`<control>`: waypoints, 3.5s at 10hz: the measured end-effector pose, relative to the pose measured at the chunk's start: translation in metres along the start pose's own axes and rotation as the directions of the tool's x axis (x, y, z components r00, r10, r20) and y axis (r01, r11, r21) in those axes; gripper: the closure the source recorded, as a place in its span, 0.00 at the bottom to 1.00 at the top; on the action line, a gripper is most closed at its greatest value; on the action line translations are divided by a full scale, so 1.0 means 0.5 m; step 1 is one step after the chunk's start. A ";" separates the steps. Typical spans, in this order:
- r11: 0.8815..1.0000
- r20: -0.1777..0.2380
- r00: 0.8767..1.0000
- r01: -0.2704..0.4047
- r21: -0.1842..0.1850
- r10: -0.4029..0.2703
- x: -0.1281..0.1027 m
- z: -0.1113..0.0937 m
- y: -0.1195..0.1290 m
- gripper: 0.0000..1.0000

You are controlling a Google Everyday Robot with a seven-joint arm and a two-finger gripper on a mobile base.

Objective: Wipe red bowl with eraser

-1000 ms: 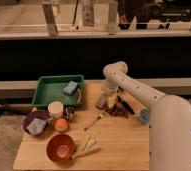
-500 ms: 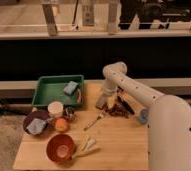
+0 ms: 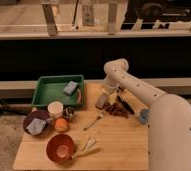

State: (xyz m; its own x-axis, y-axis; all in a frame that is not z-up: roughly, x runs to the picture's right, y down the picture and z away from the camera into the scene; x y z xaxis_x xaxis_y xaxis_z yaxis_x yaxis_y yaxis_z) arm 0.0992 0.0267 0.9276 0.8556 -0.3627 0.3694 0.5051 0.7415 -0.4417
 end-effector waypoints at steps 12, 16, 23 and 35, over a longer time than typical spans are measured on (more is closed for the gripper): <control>0.833 -0.017 0.833 0.553 0.021 -0.552 0.016 0.089 -0.034 0.20; 0.808 -0.033 0.808 0.589 -0.006 -0.589 0.022 0.129 -0.042 0.21; 0.795 -0.056 0.793 0.606 -0.027 -0.607 0.020 0.130 -0.037 0.84; 0.876 0.007 0.880 0.474 -0.088 -0.475 -0.068 -0.143 -0.029 1.00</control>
State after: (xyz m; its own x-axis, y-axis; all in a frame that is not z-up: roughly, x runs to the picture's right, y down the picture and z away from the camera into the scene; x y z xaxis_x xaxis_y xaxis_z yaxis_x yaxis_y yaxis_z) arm 0.0709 -0.0119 0.8630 0.5121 -0.6674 0.5407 0.8579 0.4282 -0.2841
